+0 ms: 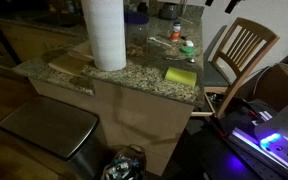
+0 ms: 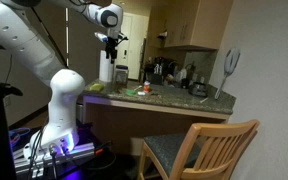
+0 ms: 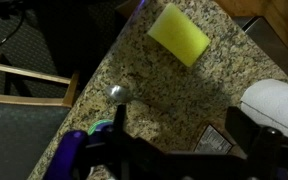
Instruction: Put the white spoon on top of the clear container with the blue lid
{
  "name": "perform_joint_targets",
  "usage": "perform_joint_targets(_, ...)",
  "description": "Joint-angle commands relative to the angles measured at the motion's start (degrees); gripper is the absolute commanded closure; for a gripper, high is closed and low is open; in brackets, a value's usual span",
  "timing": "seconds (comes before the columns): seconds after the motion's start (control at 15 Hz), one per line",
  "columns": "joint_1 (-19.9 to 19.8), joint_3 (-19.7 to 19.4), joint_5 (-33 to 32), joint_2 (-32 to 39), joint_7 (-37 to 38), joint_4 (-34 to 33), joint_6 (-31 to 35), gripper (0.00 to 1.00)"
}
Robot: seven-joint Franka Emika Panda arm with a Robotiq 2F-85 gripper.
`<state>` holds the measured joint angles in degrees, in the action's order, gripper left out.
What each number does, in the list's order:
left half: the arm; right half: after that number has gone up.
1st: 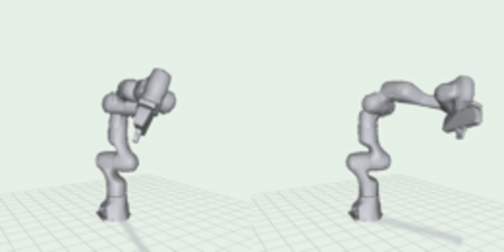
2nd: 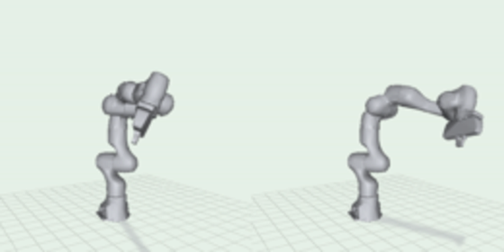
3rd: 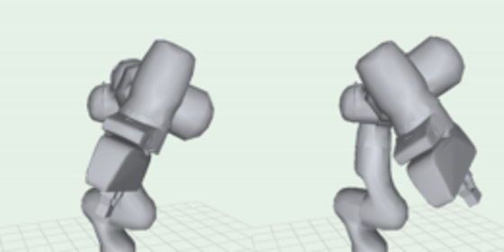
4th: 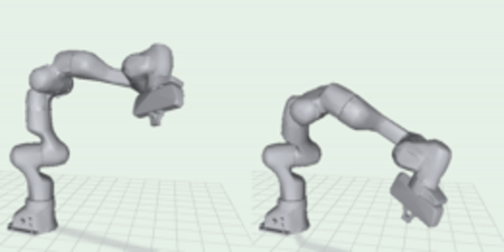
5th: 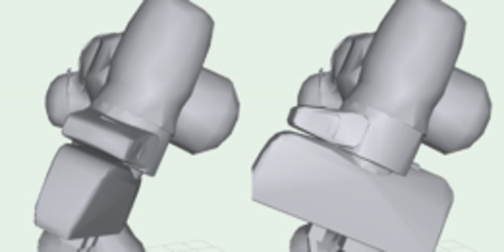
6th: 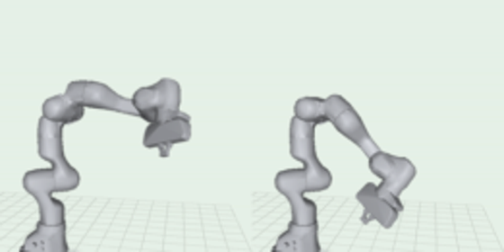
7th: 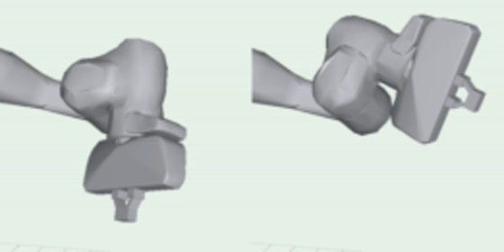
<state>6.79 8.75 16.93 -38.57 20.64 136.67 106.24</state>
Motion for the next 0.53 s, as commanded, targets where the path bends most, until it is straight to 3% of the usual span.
perform_joint_targets(0.0,-0.87,0.62,0.44,-0.04,-0.41,-0.13,-0.24,0.00)
perform_joint_targets(0.07,-0.87,0.62,0.44,-0.04,-0.41,-0.12,-0.24,0.00)
perform_joint_targets(0.27,-2.83,2.72,-8.46,0.11,0.24,-1.72,-3.42,0.00)
perform_joint_targets(0.47,-3.17,3.53,-10.92,-1.20,1.67,0.20,3.30,0.00)
